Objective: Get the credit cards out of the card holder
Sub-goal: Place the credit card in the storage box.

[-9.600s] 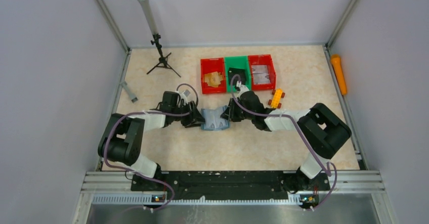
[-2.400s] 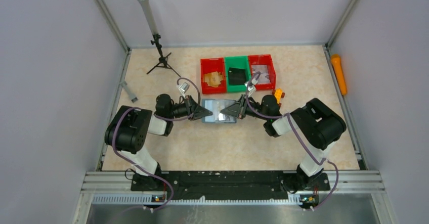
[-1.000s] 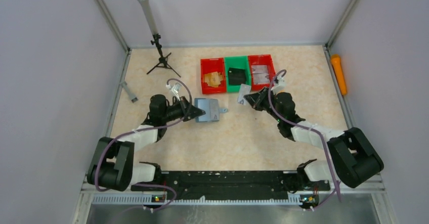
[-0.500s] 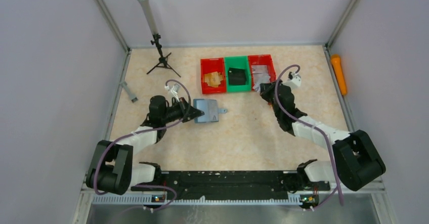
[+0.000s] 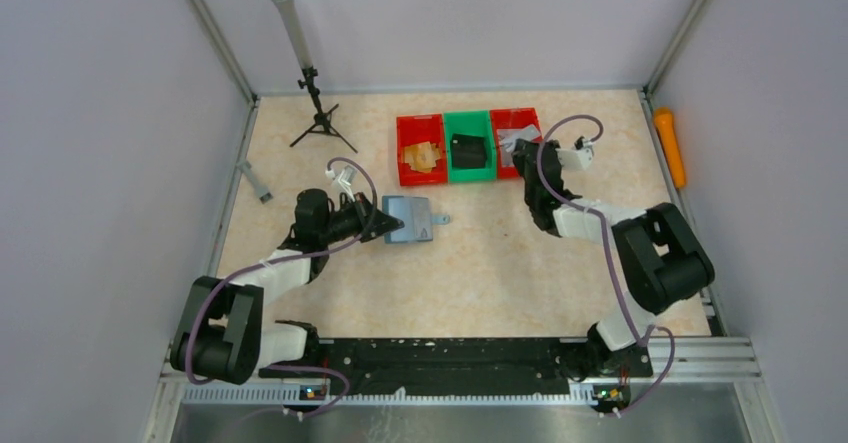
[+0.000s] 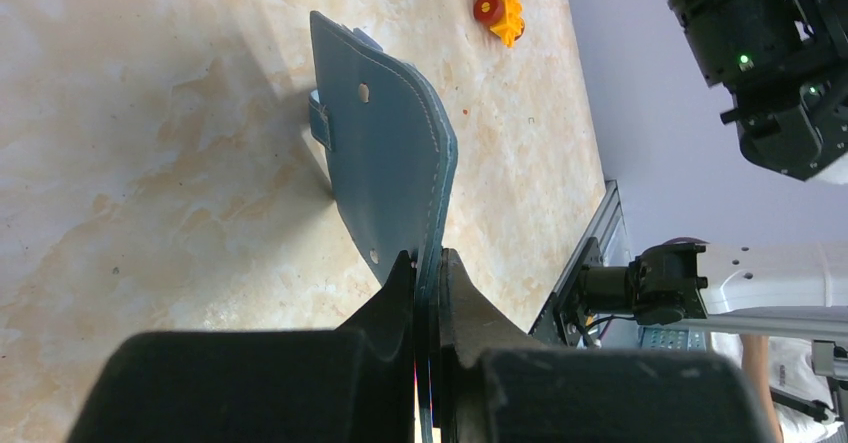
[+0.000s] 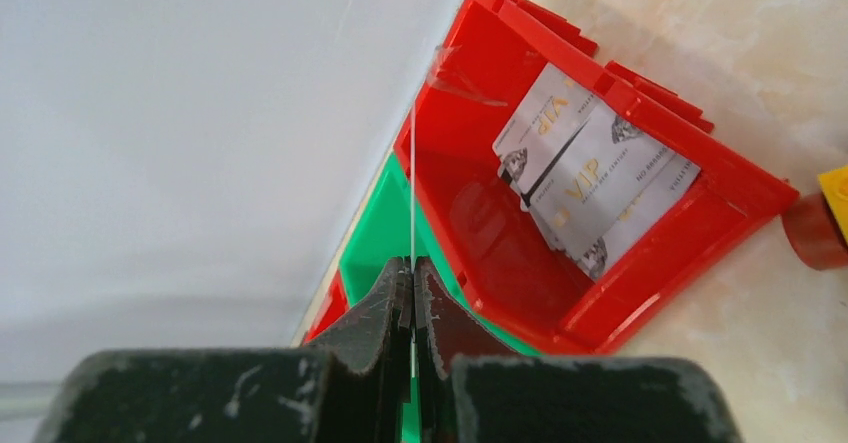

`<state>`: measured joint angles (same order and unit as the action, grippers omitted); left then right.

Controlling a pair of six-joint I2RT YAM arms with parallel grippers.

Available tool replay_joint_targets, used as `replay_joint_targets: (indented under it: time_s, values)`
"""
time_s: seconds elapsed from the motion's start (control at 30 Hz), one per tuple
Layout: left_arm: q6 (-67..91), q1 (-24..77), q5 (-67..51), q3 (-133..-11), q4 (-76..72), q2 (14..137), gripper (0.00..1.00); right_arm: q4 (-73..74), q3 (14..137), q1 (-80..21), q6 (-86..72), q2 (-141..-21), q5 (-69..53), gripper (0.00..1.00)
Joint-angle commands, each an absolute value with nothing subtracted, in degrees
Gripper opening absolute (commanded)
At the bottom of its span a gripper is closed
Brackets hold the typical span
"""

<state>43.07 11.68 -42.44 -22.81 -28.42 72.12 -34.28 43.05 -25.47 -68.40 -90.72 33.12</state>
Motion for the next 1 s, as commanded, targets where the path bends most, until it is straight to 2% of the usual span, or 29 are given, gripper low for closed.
replay_joint_targets:
  time_s: [0.0,0.13,0.3,0.97]
  values:
    - [42.69,11.55,-42.54,-22.5,-31.13,72.03,0.0,-37.28,49.31,-23.32,-77.45,-95.43,32.96,0.0]
    - [42.59,11.6,-42.39,-22.59,-30.95,72.23,0.0,-35.83,52.02,-22.97,-80.55,-98.93,36.87,0.0]
    - [42.59,11.58,-42.54,-22.76,-30.95,72.69,0.0,-36.56,54.62,-21.4,-85.03,-103.86,33.48,0.0]
    - [42.21,11.55,-42.43,-23.22,-30.16,73.4,0.0,-37.39,61.22,-20.75,-90.45,-116.11,33.83,0.02]
